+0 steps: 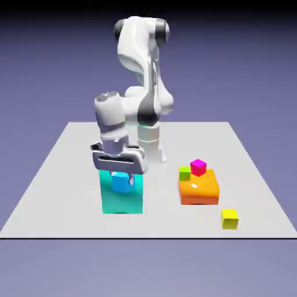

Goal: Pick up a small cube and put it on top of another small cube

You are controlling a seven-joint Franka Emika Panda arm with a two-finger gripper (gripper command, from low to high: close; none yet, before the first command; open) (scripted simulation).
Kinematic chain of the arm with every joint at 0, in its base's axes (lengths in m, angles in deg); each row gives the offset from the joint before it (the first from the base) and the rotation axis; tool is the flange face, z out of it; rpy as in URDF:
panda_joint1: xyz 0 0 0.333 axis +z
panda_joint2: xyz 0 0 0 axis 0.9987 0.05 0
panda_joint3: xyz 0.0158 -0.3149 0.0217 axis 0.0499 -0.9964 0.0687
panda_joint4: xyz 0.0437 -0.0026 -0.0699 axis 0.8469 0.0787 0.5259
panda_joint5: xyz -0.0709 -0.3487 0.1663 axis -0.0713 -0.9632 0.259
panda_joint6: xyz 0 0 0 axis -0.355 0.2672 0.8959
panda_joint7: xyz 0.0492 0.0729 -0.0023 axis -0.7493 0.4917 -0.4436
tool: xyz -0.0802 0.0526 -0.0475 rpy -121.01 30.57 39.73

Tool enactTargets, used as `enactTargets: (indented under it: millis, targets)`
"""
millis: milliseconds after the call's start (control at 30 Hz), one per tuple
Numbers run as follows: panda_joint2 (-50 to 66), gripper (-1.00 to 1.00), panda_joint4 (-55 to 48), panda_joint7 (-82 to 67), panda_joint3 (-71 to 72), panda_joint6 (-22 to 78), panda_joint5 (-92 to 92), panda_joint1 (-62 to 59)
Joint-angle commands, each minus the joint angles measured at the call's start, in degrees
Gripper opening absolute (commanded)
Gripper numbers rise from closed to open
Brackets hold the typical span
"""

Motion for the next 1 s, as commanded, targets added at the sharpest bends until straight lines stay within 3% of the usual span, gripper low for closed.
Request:
enactTargets:
  millis: [0,533,633,733,967]
  targets:
    - [-1.24,-1.0,0.75,0.63,-0.21,0.73,0.45,1.66]
    - [-21.0,-1.0,12.71,9.05,3.74,12.23,10.02,34.89]
    - [-26.43,-1.0,18.64,9.72,3.64,15.7,9.58,41.12]
    - [-28.63,-1.0,23.82,8.26,2.35,17.42,6.18,40.6]
    - [-18.79,-1.0,28.6,8.61,5.46,2.94,7.44,40.88]
